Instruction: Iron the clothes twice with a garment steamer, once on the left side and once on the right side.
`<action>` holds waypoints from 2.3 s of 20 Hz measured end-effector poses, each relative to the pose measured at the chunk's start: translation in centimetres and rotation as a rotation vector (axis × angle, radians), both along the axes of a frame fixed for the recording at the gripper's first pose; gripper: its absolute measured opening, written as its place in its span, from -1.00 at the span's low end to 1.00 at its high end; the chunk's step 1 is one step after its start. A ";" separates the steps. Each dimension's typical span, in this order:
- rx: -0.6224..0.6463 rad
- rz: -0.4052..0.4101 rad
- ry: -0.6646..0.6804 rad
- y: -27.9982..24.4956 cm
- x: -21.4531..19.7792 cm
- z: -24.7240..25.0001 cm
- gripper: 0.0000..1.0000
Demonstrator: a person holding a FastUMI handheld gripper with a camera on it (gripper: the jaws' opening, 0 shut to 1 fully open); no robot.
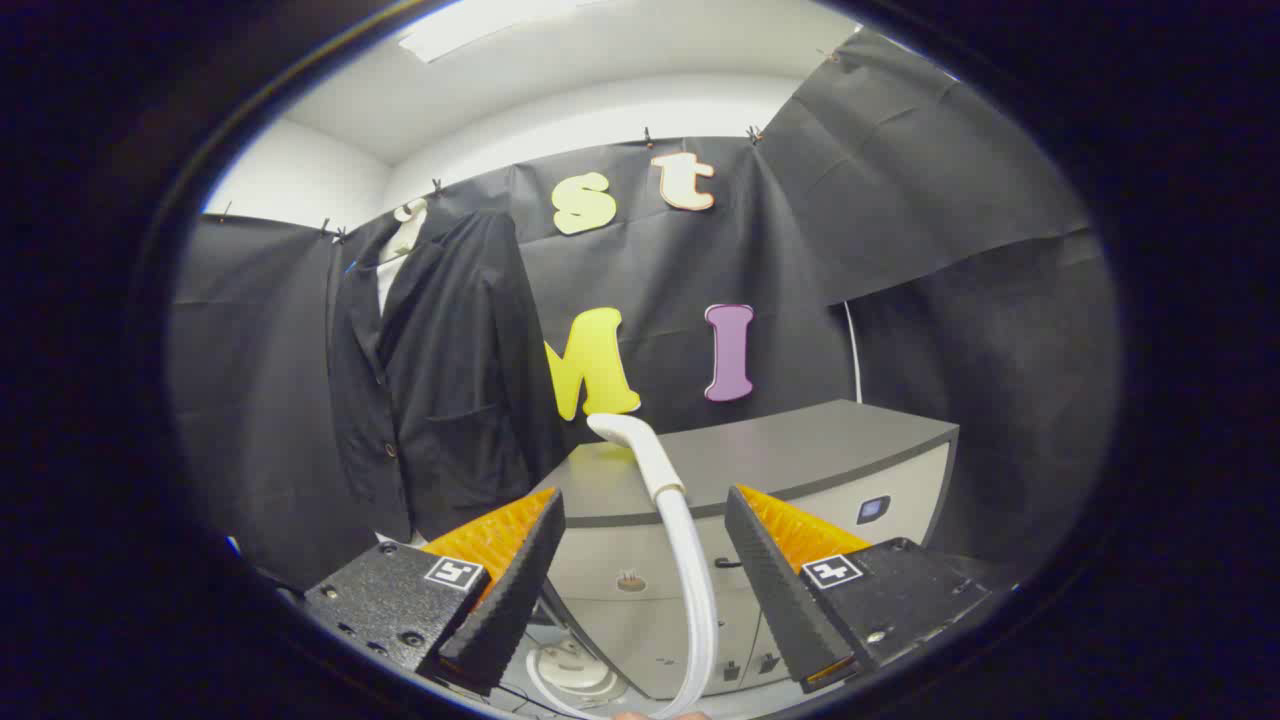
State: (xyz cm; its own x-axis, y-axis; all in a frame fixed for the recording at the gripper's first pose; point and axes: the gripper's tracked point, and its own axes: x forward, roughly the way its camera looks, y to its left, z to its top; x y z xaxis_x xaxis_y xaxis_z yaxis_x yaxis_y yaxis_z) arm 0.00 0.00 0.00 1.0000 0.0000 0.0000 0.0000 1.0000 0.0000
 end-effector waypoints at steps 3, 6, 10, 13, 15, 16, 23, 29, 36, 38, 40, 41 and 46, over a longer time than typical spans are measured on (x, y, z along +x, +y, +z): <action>-0.003 0.003 0.003 1.2 -0.2 -0.2 1.00; -0.006 -0.005 0.000 1.7 -0.2 0.2 1.00; -0.015 -0.016 -0.010 2.6 -0.4 0.6 1.00; -0.016 -0.021 0.007 2.8 -0.3 0.2 1.00; -0.013 -0.032 0.004 2.6 -0.4 0.3 1.00; -0.013 -0.039 0.002 2.5 -0.4 0.5 1.00; -0.019 -0.047 -0.007 2.8 0.5 1.0 1.00; -0.001 -0.042 0.034 2.8 1.9 1.8 1.00; -0.001 -0.052 0.142 2.8 5.0 2.8 1.00; 0.017 -0.040 0.209 3.2 6.2 2.0 1.00; 0.032 -0.047 0.281 3.1 7.1 1.2 1.00; 0.036 -0.054 0.310 3.1 7.4 0.9 1.00; -0.019 -0.049 0.432 1.3 9.7 1.6 1.00</action>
